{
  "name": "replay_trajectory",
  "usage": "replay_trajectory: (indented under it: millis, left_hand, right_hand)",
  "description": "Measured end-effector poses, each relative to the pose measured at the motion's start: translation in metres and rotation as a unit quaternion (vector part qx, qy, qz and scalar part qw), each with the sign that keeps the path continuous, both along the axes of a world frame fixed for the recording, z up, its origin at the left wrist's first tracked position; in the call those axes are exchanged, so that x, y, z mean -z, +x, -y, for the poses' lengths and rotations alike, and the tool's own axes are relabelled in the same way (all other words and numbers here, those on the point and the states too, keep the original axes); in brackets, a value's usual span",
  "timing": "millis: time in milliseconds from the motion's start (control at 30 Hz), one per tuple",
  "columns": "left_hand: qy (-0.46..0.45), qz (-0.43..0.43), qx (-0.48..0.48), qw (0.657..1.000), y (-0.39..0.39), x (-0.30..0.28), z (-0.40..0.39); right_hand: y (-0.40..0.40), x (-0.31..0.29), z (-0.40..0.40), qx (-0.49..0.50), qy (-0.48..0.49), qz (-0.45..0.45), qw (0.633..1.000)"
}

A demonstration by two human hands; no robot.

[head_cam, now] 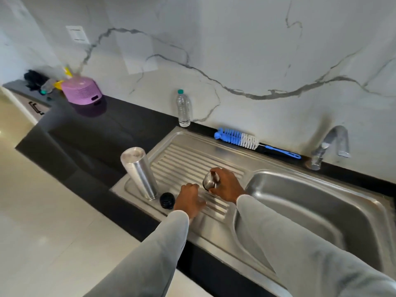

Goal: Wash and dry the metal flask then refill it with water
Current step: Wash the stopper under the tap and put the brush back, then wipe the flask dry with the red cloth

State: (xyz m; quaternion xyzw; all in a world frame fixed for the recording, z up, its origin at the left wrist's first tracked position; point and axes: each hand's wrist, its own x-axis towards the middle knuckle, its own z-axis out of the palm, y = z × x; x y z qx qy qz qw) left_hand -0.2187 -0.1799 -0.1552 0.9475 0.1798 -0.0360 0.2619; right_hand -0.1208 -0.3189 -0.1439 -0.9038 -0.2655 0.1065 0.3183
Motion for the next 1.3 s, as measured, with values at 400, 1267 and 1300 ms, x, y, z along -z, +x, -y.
replay_trajectory:
  millis: [400,1267,1300]
  left_hand:
    - [-0.032,0.012,-0.002,0.999,-0.001,0.006,-0.048]
    - [0.002,0.047,0.314,0.948,0.049,-0.028,0.108]
    - [0.006,0.046,0.328,0.943,0.049,-0.028,0.121]
  right_hand:
    - [-0.007,0.031,-0.065,0.027,0.003,-0.008,1.000]
    - [-0.048,-0.012,0.154,0.253,-0.206,0.047,0.944]
    - [-0.055,-0.012,0.166,0.276,-0.224,0.054,0.933]
